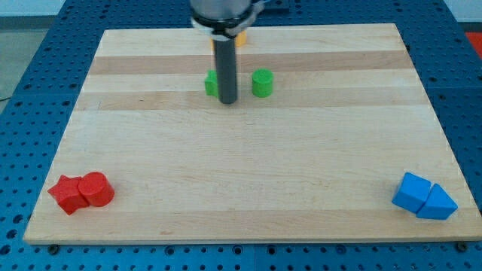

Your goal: Move the green star to the bottom of the yellow heart

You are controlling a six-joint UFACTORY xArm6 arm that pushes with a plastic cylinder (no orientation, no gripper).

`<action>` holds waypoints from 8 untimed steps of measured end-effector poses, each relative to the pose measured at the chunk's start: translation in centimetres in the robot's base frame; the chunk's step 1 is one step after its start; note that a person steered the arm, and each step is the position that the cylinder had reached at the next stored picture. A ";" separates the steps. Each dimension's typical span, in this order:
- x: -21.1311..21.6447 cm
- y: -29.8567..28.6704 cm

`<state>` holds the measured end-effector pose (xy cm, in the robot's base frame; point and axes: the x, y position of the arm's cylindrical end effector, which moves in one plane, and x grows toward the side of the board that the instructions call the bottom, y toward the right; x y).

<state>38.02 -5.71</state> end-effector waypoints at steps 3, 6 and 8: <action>-2.3 -6.8; -8.7 -3.7; -5.2 -6.4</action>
